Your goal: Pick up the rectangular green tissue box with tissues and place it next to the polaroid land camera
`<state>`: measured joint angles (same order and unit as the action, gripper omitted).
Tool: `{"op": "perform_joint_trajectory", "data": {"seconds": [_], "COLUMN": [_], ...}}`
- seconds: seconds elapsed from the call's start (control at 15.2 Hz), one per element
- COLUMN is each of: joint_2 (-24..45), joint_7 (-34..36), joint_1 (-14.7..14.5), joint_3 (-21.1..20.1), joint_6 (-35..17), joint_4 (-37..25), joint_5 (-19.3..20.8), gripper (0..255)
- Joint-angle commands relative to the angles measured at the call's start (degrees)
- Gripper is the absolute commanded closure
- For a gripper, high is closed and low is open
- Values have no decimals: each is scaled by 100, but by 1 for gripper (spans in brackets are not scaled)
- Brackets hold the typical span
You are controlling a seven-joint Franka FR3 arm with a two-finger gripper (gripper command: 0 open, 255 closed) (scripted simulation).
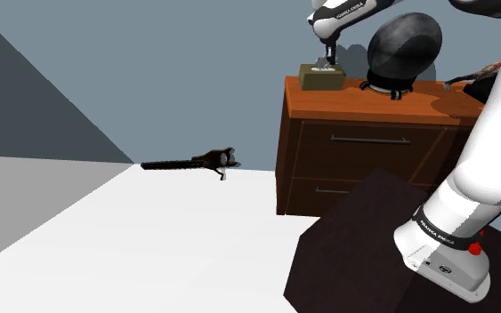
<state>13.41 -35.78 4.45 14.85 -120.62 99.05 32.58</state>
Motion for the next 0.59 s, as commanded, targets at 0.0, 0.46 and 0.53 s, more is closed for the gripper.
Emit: {"op": "perform_joint_trajectory", "data": {"seconds": [0.0,0.46,0.53], "joint_2": [12,-49,-62], "joint_7": [4,-143,-179], "joint_1": [-4,-14,-16], "joint_3": [-7,-19,-22], "joint_6": [-1,247,307], "joint_4": [22,-197,-252], "joint_5": [-7,-70,-84], "gripper": [255,255,255]}}
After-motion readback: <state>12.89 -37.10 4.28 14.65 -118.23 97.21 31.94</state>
